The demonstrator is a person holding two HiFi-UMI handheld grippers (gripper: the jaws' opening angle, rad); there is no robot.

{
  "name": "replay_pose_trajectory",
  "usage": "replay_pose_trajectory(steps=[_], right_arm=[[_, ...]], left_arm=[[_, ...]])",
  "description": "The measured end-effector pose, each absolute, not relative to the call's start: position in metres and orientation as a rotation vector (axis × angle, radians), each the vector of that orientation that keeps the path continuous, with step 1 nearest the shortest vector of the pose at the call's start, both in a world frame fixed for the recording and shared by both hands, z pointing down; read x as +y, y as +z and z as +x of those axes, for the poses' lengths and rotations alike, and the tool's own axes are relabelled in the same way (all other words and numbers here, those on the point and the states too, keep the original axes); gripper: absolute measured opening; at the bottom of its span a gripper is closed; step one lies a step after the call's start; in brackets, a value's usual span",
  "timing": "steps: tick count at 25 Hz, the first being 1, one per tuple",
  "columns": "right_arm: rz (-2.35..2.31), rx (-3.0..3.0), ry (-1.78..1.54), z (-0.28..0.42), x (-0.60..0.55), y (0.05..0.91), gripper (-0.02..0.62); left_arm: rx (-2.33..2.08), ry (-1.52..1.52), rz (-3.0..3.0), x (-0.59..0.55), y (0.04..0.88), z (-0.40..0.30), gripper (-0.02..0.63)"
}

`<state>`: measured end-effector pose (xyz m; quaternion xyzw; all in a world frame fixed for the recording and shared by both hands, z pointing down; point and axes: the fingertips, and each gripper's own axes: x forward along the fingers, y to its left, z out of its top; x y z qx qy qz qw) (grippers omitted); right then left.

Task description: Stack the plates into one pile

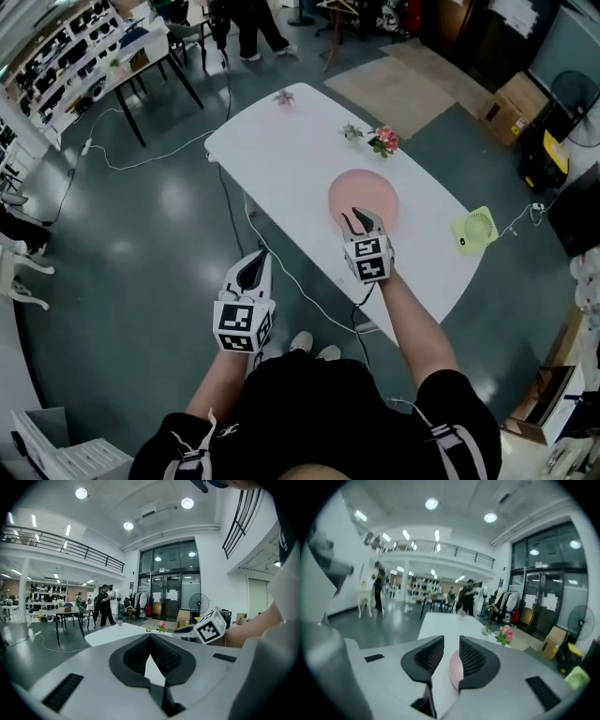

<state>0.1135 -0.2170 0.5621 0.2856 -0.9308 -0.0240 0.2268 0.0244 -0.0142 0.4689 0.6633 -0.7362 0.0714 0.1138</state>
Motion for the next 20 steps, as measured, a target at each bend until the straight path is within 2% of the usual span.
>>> replay_pose_trajectory(steps=[2, 3, 10, 20], right_arm=[[0.921, -2.742, 0.044, 0.132, -0.203, 0.509, 0.066], [0.994, -2.804, 0.073, 0.143, -0.197, 0.487, 0.016], [1.297, -2.867, -0.054, 0.215, -0.150, 0.414, 0.012], [1.535, -2.776, -0.015, 0.282, -0.130, 0.414, 0.012]], left_arm=[[-2.137, 0.204, 1.987, -0.016, 0.464, 0.032, 0.012], [-2.126, 0.199, 2.008, -0.018, 0.462, 0.036, 0.012], [-2.047, 0.083, 2.166, -0.049, 0.436, 0.077, 0.012], [-1.902, 0.119, 2.342, -0.070, 0.427, 0.136, 0.012]])
